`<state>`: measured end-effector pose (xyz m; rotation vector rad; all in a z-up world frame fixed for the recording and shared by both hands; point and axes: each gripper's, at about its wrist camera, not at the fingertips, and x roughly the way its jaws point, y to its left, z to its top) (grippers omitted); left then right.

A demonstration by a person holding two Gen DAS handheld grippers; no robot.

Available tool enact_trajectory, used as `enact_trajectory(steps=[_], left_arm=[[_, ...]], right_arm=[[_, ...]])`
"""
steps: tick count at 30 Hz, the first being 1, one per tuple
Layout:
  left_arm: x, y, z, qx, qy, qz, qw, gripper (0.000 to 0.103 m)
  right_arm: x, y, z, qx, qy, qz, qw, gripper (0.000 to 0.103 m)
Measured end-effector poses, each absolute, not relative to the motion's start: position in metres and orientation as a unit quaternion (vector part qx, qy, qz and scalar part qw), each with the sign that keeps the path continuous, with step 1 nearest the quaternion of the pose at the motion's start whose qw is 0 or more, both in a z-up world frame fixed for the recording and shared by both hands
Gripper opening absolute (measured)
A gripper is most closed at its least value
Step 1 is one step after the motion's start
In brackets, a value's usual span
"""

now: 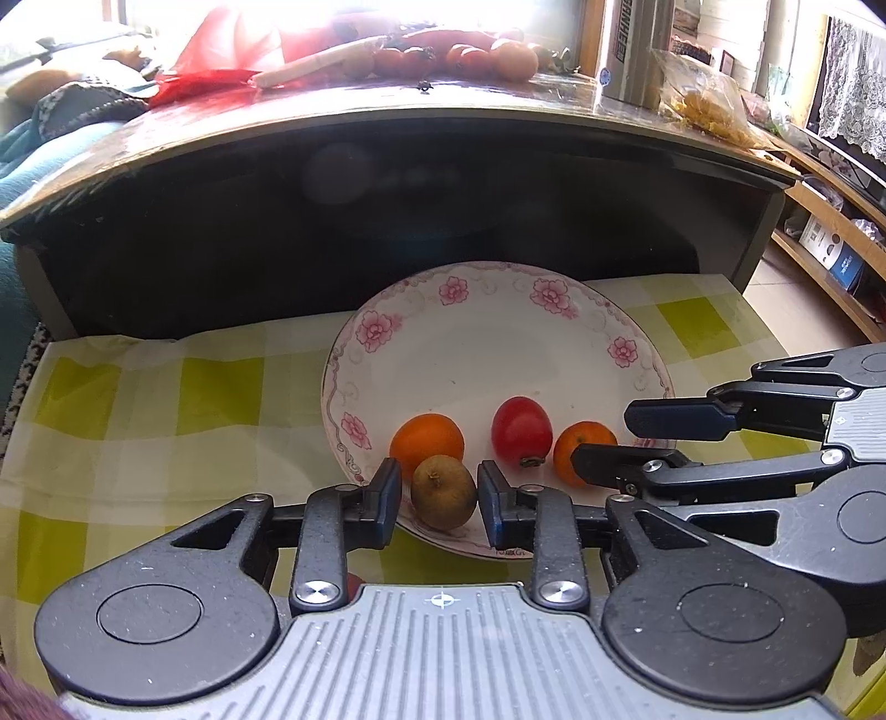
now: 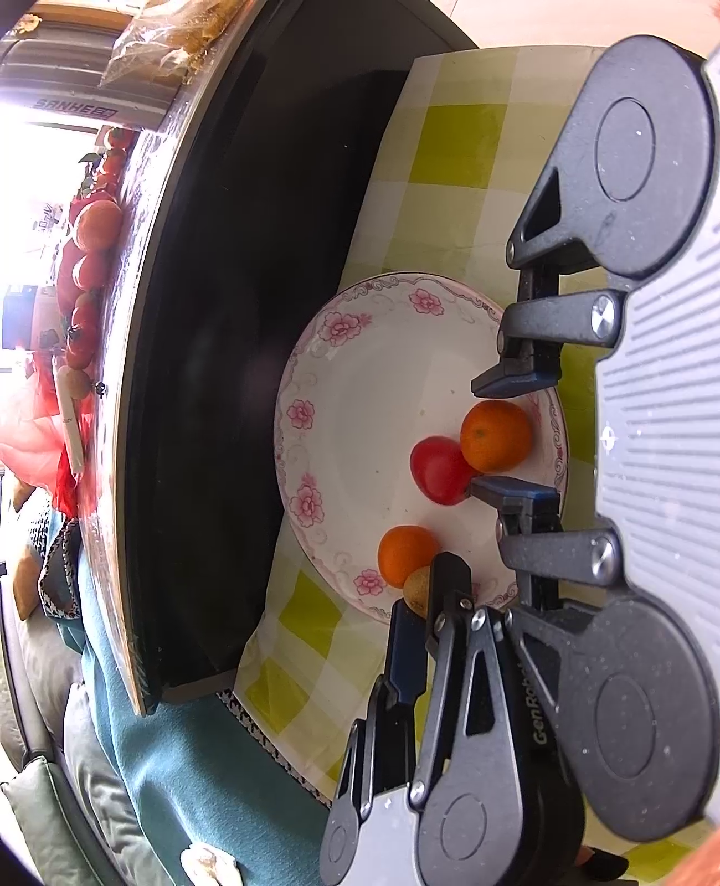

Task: Organize fruits
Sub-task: 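Carry the kiwi and tangerine into the white plate and open both tools, then withdraw both tools and move the right tool to the large red tomato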

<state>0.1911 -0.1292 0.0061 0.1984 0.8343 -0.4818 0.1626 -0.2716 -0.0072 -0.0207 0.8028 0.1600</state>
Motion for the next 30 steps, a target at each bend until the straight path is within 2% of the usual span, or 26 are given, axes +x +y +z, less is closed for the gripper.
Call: enact_trajectory(steps=[11,30], left_arm=[[0.183,-0.123,0.022,0.101,0.374,-0.233,0.892,0.052],[0.157,-0.087,0.021,0.117,0.397,-0.211,0.886,0.055]], right_arm=[[0.159,-0.273,0.001,-0.005,0.379,0.068,0.923,0.037],[0.131,-0.255,0.005,-0.013,0.389,0.108,0.915,0.037]])
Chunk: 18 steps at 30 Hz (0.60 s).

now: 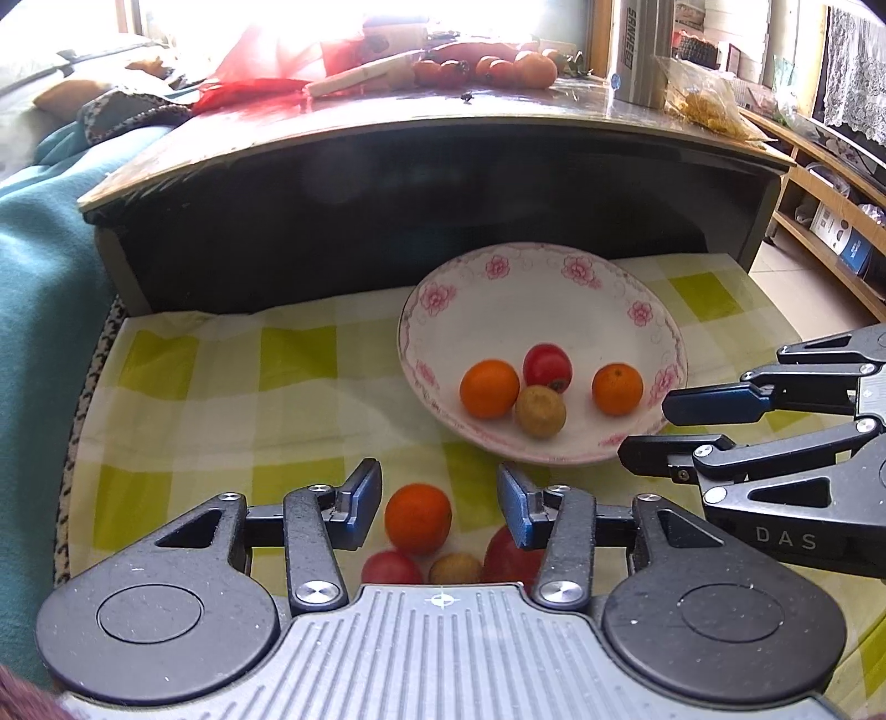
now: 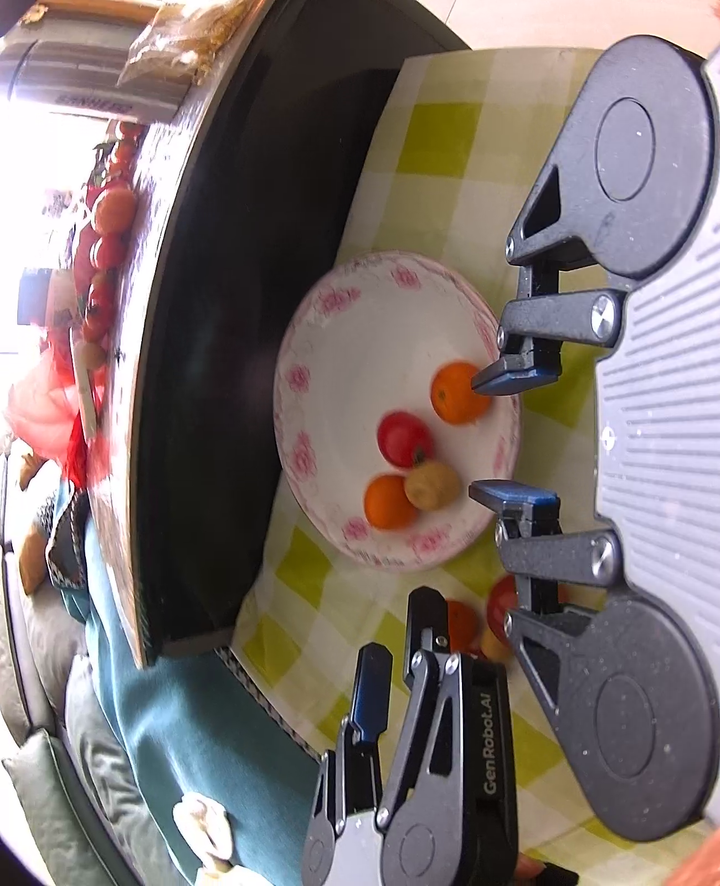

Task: Organize fruits
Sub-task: 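Withdraw both tools and move the right tool to the large red tomato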

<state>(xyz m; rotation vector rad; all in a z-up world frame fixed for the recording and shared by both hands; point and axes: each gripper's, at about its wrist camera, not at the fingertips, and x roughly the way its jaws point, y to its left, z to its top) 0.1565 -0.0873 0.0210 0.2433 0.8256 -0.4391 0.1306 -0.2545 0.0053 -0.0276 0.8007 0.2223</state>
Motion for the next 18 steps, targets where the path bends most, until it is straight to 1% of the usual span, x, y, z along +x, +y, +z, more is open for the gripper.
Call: enact_trajectory(steps=[10,18], left_arm=[[0.132,-0.051,0.025,0.094,0.422,-0.192,0.881,0.058],[0.117,-0.036,0.019,0.075,0.442,-0.196,0.872,0.059]], right_arm=[[0.118,-0.231,0.002,-0.023,0.402,0.164,0.900,0.037],[0.117,-0.211,-0.002,-0.025,0.412,0.206,0.887,0.043]])
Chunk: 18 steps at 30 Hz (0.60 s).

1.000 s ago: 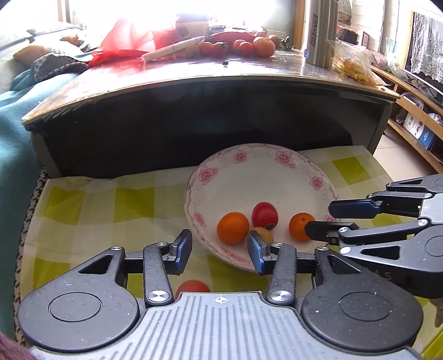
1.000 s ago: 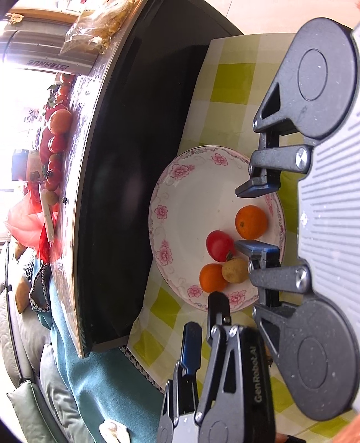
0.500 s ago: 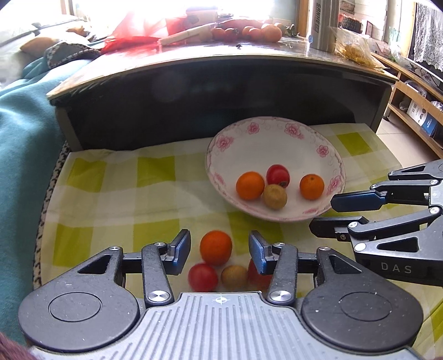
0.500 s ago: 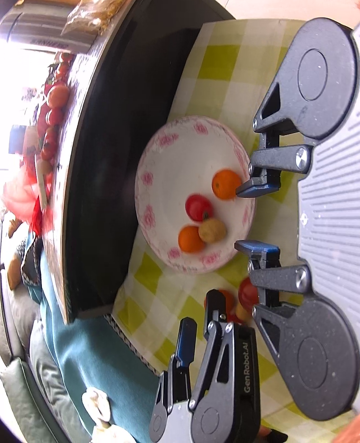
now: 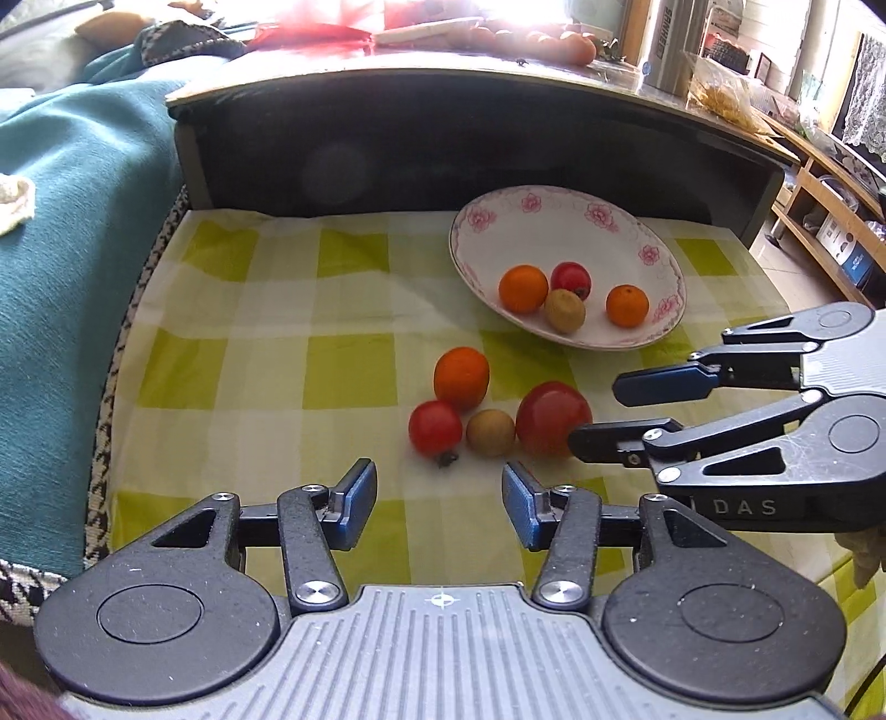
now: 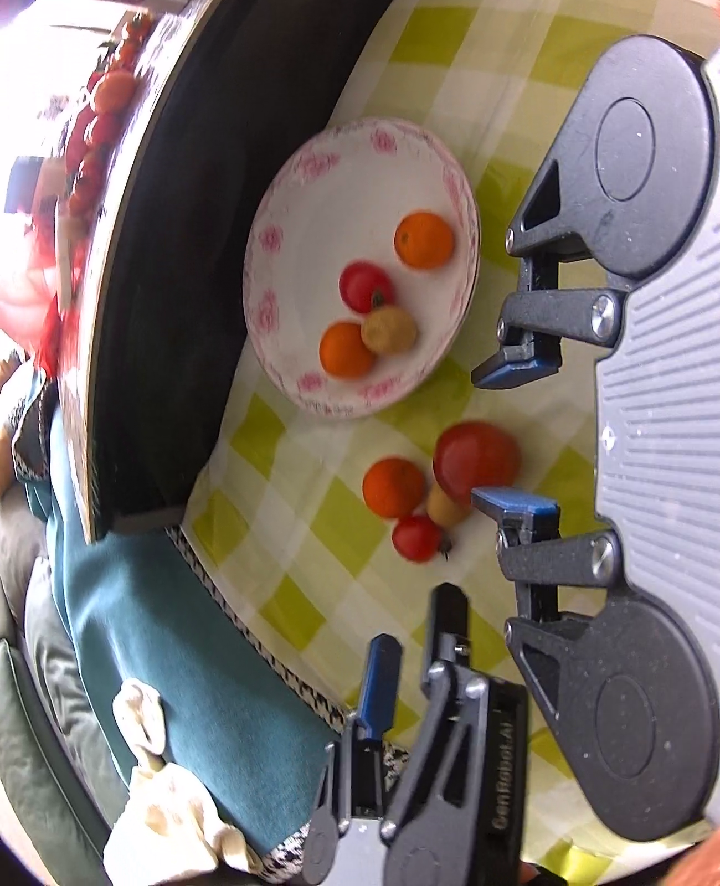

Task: Organize fruits
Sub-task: 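Withdraw both tools and move the right tool to the large red tomato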

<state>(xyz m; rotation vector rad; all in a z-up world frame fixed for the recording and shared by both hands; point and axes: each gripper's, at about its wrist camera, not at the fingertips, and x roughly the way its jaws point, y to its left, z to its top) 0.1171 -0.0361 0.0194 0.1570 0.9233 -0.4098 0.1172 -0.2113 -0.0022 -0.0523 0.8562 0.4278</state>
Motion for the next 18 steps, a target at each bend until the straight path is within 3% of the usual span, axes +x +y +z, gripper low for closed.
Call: enact_trajectory(steps=[4,18], left_arm=[[0.116,-0.033,0.016,0.074,0.446,-0.201,0.869,0.059],[0.117,-0.030,0.005,0.080,0.456,-0.217,0.860,0.059]], right_arm=[[0.122,-0.201,-0.006,-0.038,0.413,0.220,0.883,0.049],[0.145,-0.196,-0.031,-0.031,0.431,0.210,0.877,0.048]])
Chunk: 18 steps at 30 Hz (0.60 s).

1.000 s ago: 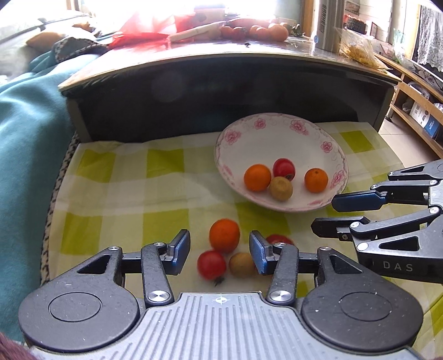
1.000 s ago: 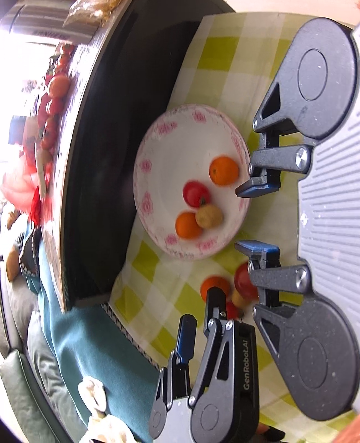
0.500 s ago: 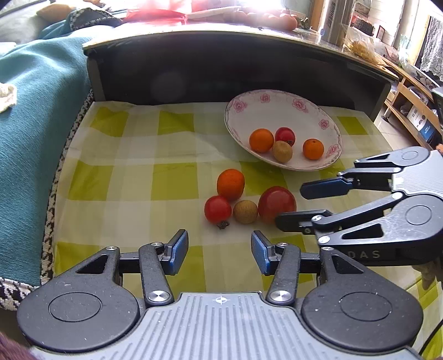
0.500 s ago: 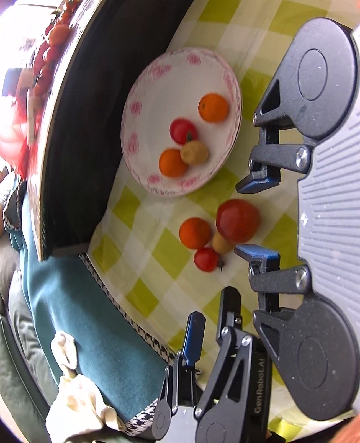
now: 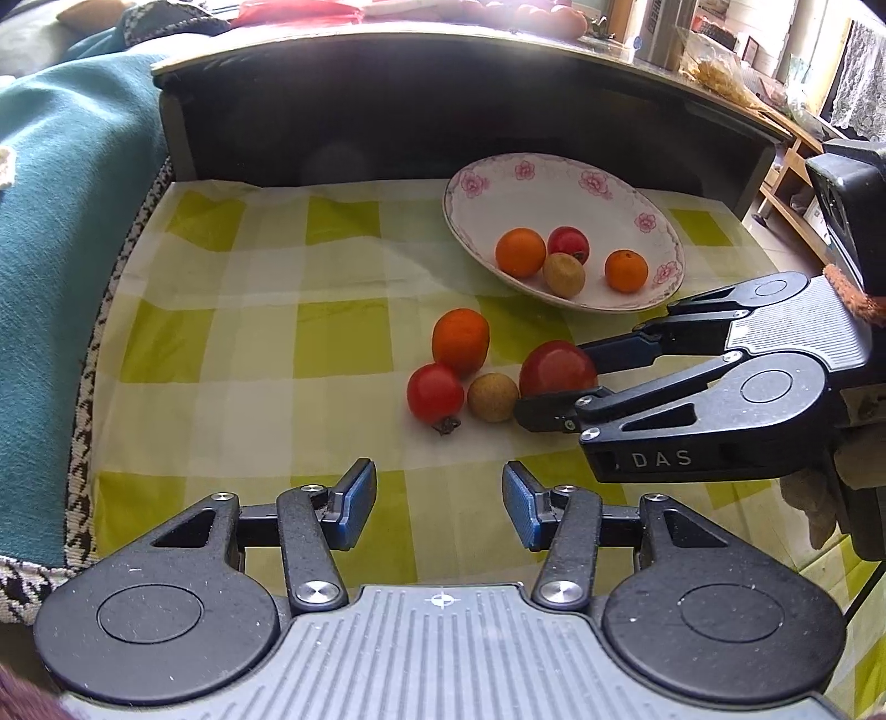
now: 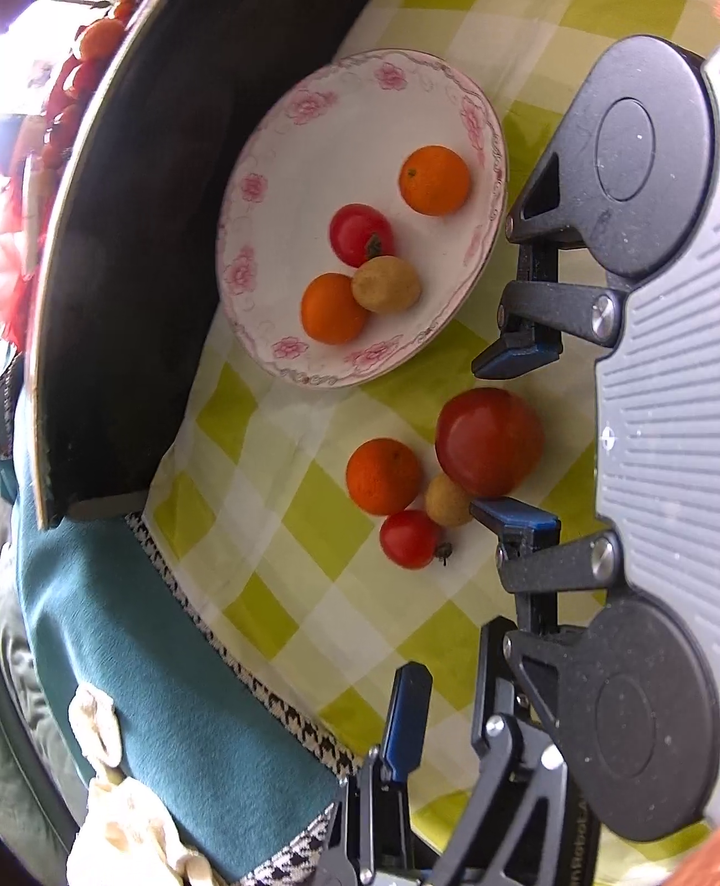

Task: Organize fruits
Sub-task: 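Withdraw both tools and move the right tool to the large red tomato, then grasp a red cherry tomato with the left tool while the right tool grasps the large red tomato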

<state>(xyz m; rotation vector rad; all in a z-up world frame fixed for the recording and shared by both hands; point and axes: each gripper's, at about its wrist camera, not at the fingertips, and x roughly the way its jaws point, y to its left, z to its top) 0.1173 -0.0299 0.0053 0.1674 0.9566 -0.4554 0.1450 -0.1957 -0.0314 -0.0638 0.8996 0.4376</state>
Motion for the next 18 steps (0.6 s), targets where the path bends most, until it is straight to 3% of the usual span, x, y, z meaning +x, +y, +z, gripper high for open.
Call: enact_trajectory(steps=[18], left_arm=[[0.142,-0.048,-0.007,0.132,0.425,-0.214,0.870,0.053]], right_arm=[[0.130,-0.220,-0.028,0.000,0.451,0.187,0.873,0.045]])
